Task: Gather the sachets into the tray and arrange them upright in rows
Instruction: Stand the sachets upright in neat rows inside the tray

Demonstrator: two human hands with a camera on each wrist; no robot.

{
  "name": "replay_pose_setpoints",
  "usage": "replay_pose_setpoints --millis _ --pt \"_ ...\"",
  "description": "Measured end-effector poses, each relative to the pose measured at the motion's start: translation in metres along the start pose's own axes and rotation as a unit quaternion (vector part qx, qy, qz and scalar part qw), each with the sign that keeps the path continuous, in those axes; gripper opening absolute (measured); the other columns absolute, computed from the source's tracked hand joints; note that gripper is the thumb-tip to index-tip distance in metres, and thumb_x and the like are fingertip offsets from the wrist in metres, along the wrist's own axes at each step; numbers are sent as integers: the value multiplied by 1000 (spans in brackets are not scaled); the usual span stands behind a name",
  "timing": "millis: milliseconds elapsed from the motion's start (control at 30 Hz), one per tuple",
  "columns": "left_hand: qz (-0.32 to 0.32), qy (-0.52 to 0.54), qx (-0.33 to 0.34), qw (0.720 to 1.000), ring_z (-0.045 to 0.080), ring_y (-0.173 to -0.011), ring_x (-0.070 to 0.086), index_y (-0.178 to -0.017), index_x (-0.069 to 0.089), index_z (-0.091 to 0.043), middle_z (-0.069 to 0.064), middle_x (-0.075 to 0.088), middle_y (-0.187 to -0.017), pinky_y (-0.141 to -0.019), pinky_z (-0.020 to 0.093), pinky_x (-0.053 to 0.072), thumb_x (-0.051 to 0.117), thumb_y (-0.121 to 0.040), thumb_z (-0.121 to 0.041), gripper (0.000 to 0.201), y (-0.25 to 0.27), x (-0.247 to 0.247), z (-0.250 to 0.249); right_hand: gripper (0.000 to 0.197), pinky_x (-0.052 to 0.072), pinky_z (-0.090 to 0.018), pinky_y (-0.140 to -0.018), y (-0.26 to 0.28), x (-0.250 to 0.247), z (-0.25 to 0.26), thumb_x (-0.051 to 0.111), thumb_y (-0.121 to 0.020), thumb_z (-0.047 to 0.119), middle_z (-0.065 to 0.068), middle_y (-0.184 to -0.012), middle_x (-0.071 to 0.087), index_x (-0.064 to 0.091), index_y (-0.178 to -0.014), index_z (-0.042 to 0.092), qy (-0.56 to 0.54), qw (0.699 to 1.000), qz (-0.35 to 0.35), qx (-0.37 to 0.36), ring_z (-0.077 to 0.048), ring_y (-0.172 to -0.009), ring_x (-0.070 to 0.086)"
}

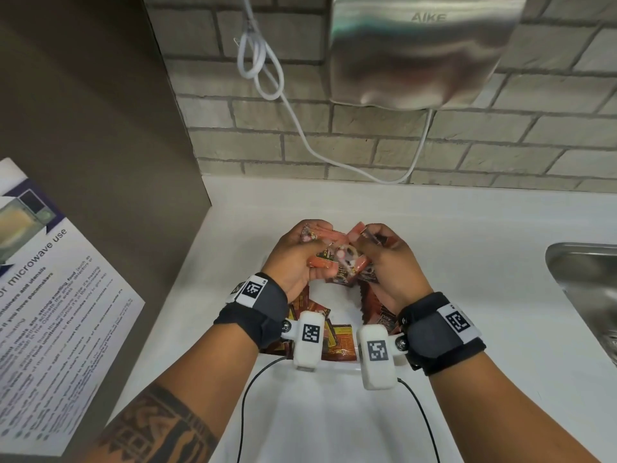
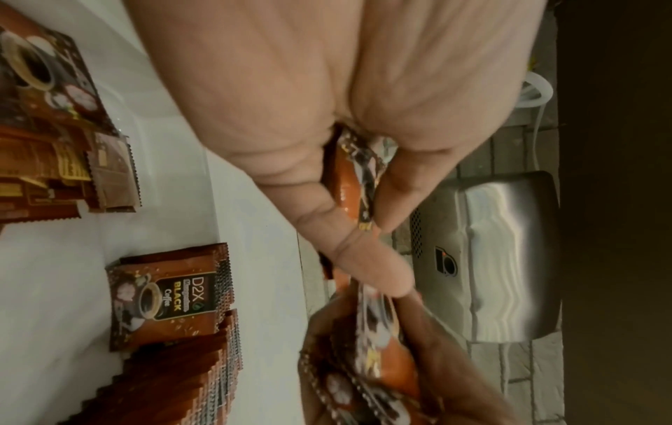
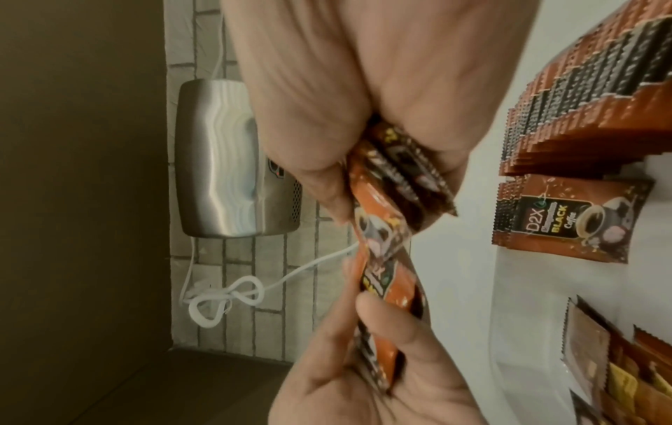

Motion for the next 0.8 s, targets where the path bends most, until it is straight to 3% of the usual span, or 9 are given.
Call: replay_pose_setpoints --millis 100,167,267,400,600,700,800 --pt "-15 51 -4 999 29 -74 68 -112 66 -12 14 71 -100 -46 26 55 49 -98 1 26 -2 -6 -2 14 53 -58 -95 -2 -6 6 54 -96 -3 -29 -108 70 54 -103 9 -88 996 -31 1 -43 -102 70" --pt "-30 23 16 999 25 -72 67 -116 64 -14 13 68 -103 -41 22 47 49 -99 0 27 -3 -7 -2 19 55 -50 -85 -2 -6 6 48 -97 -7 -21 -89 70 53 -104 10 -115 992 -40 15 -37 -83 72" --pt "-46 11 44 998 19 -69 67 -117 61 -16 9 69 -102 -41 20 42 53 -100 -2 24 -4 -3 -2 8 50 -41 -65 3 1 -1 56 -97 5 -8 -68 54 59 -104 9 -47 997 -28 56 -26 -60 56" --pt "-44 -13 73 996 15 -68 66 -114 60 -16 12 67 -100 -46 21 48 63 -96 -6 20 -5 3 -1 32 49 -39 -67 10 12 -13 75 -90 25 -10 -67 55 63 -110 3 40 994 35 92 -22 -58 54" --pt "-56 -48 56 996 22 -60 61 -102 65 -15 14 65 -91 -39 20 44 64 -97 -10 7 -2 1 -1 7 49 -36 -61 4 4 0 69 -91 10 -15 -64 58 63 -88 11 25 999 -7 44 -27 -57 54" --pt "-45 -97 50 993 20 -61 64 -98 66 -17 12 71 -94 -39 19 43 75 -87 -4 19 0 2 1 7 51 -48 -72 1 0 5 67 -90 4 -21 -79 61 62 -93 8 -3 999 -51 10 -33 -71 59" --pt "-21 -118 56 991 15 -63 65 -96 66 -18 11 73 -99 -40 19 43 80 -82 -2 25 3 9 2 26 54 -58 -88 0 4 3 73 -81 -4 -23 -93 68 62 -103 2 12 999 -38 -4 -37 -87 66"
Point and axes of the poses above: each hand's wrist, its own y-axis away from the middle knuckle, its own x-axis out of the palm, z = x × y, the point moved 3 cm from there along -y, towards the middle knuckle
